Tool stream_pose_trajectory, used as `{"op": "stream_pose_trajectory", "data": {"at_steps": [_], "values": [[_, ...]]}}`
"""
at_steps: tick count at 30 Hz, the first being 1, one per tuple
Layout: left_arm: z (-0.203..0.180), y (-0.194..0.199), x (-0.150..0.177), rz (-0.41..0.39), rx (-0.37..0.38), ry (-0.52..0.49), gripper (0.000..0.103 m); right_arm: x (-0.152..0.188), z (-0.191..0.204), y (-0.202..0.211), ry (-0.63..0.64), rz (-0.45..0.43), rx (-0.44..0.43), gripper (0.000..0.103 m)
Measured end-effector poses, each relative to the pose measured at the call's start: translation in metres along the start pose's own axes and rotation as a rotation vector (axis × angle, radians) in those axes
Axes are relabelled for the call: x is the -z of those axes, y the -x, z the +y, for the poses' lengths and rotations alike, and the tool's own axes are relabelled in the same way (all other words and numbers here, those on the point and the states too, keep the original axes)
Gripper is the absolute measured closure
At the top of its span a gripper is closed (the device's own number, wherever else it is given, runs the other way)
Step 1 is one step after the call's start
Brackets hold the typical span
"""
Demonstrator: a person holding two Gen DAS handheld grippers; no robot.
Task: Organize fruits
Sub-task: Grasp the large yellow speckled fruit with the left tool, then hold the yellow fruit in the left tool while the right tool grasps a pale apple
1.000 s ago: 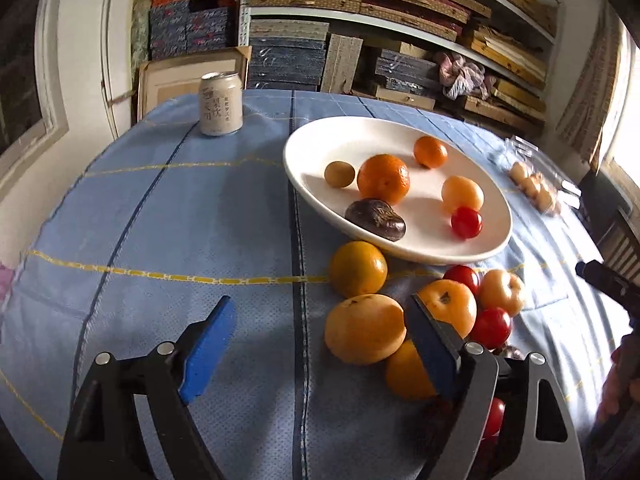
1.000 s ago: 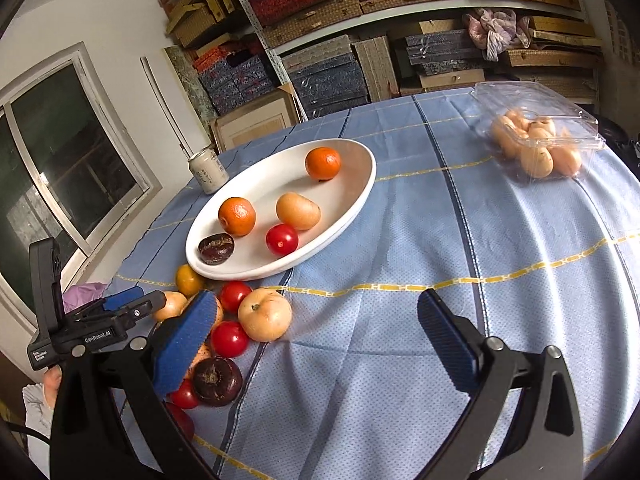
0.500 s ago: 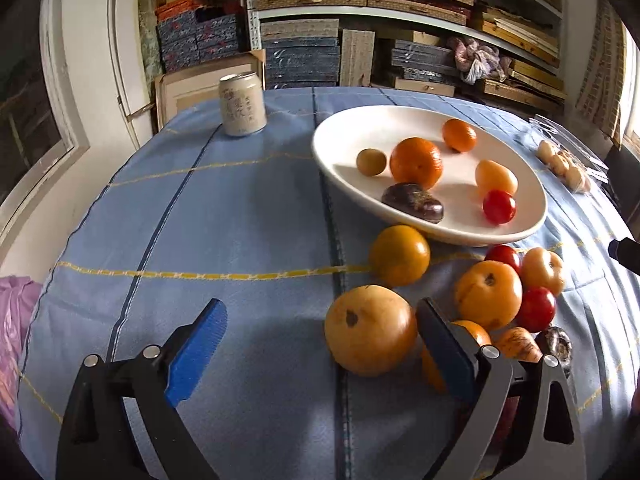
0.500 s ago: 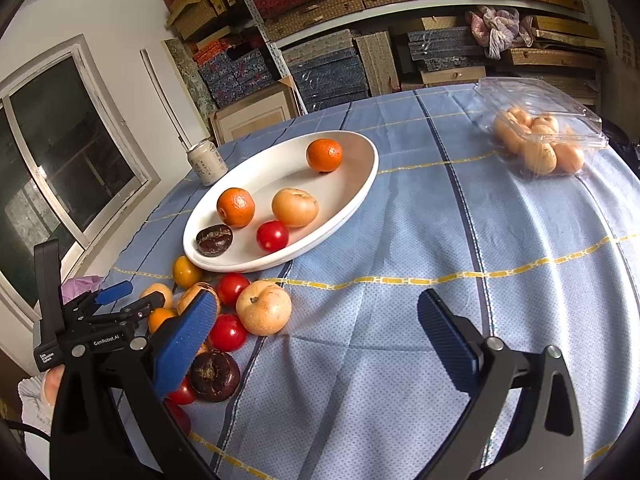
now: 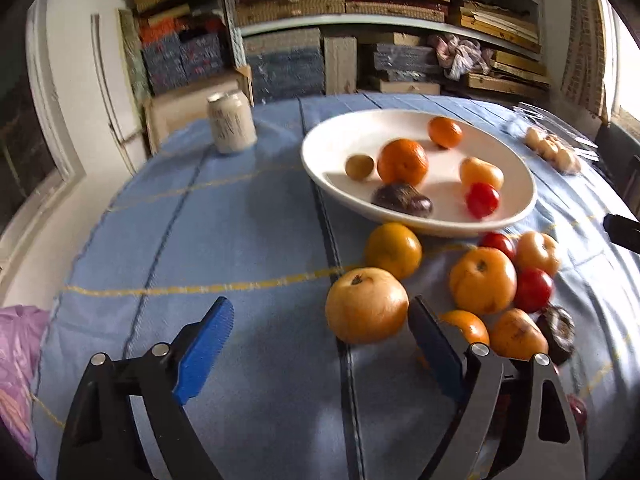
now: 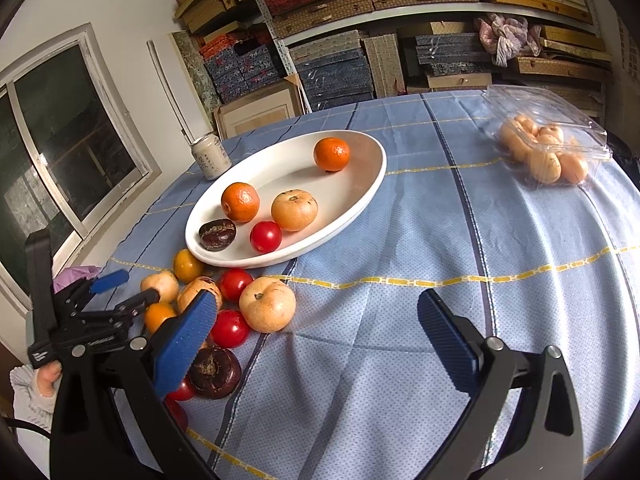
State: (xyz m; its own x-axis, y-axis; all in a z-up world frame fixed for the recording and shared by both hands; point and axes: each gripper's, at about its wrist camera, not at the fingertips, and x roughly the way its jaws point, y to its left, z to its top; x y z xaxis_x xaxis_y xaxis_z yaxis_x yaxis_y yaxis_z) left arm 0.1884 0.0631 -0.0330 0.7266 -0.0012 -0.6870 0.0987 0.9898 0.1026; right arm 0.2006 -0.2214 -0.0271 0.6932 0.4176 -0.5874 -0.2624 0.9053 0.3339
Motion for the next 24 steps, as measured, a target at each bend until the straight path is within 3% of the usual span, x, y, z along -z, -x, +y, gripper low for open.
{"op": "stream_pose_trajectory", "data": {"at_steps": [6, 10, 12, 16, 18, 24], "values": [[0.003, -0.003, -0.003, 0.021, 0.036, 0.032, 0.014, 0.001, 0.0, -0.001, -0.002, 0.01, -0.007, 0.005], [0.012, -0.007, -0.001, 0.058, 0.099, 0.078, 0.018, 0.003, 0.005, -0.006, 0.019, 0.031, -0.01, 0.005], [0.013, -0.006, -0.001, 0.07, 0.126, 0.088, 0.034, 0.004, 0.008, -0.006, 0.035, 0.029, -0.006, 0.005], [0.013, -0.008, 0.0, 0.078, 0.116, 0.079, 0.047, 0.004, 0.007, -0.007, 0.038, 0.033, -0.004, 0.005], [0.013, -0.011, 0.002, 0.1, 0.131, 0.079, 0.062, 0.004, 0.006, -0.008, 0.033, 0.036, -0.003, 0.004], [0.011, -0.013, 0.003, 0.107, 0.108, 0.055, 0.064, 0.004, 0.006, -0.009, 0.038, 0.039, -0.011, 0.005]]}}
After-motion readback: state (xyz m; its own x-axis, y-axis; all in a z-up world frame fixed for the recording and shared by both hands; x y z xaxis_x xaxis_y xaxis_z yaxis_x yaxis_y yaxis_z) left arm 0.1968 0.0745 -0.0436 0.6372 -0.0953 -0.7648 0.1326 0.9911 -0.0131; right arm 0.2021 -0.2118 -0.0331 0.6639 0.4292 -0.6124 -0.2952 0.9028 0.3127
